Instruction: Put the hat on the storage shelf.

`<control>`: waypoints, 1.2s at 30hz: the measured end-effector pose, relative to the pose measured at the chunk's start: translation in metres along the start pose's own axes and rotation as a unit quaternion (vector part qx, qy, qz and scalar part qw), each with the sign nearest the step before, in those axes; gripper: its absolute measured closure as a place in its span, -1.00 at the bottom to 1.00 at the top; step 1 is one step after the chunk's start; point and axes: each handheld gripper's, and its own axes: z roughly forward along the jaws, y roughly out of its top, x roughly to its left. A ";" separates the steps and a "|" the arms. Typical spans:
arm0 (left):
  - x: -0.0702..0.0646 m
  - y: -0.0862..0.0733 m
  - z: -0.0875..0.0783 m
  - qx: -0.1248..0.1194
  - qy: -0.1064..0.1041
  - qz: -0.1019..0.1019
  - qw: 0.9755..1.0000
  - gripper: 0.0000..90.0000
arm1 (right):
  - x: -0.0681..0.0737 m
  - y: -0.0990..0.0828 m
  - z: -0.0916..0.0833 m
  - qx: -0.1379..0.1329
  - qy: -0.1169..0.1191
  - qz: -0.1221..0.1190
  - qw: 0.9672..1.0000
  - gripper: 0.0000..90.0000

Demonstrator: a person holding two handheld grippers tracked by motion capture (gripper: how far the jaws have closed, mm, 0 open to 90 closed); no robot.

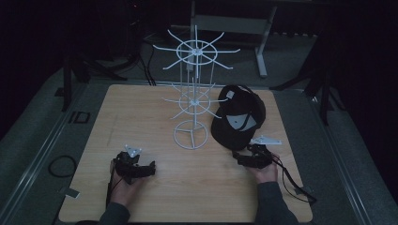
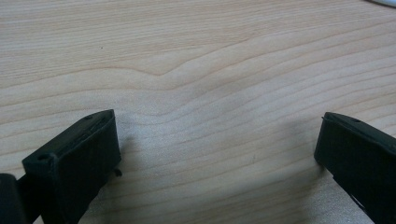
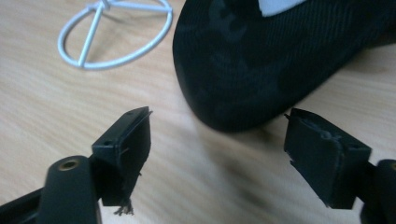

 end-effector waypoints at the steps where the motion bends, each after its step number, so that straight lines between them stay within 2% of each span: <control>1: 0.000 0.000 0.000 0.000 0.000 0.000 1.000 -1.00 | -0.001 0.002 0.001 -0.001 0.000 0.000 1.000 -0.41; 4: 0.000 0.000 0.000 0.000 -0.001 0.000 1.000 -1.00 | -0.003 0.006 0.007 0.001 0.000 0.002 1.000 -0.29; 13: 0.000 0.000 0.000 -0.001 -0.002 0.001 1.000 -1.00 | -0.008 0.010 0.017 -0.010 0.031 0.019 0.999 0.12; 24: -0.001 0.000 0.000 -0.001 -0.003 0.001 1.000 -1.00 | -0.013 0.011 0.033 -0.003 0.064 0.059 0.996 0.29; 29: -0.001 0.000 0.000 -0.001 -0.004 0.002 1.000 -1.00 | -0.013 0.012 0.033 -0.019 0.073 0.067 0.995 0.56; 36: -0.001 0.000 0.000 0.000 -0.004 0.004 1.000 -1.00 | -0.013 0.017 0.025 -0.044 0.077 0.079 0.993 0.66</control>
